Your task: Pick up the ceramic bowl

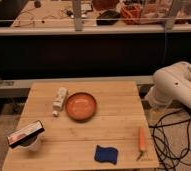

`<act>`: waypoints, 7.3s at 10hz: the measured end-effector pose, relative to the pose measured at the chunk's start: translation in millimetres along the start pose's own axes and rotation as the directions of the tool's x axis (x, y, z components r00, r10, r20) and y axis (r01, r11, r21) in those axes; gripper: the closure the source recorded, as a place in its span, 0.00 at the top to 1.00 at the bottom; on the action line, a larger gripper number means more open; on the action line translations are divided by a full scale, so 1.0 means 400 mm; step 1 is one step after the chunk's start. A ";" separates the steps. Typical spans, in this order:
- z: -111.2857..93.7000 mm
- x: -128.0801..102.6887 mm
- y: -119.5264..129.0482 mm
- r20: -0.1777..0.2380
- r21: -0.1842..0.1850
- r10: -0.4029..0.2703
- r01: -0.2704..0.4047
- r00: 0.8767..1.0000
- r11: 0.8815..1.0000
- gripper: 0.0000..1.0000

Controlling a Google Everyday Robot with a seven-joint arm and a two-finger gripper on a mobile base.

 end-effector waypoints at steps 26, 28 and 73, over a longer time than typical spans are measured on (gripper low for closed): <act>-0.064 -0.201 -0.063 -0.027 0.084 -0.146 0.148 0.989 0.985 0.80; -0.069 -0.212 -0.069 -0.030 0.095 -0.167 0.169 0.985 0.981 0.80; 0.184 -0.628 -0.253 -0.080 0.281 -0.682 0.673 0.727 0.684 0.80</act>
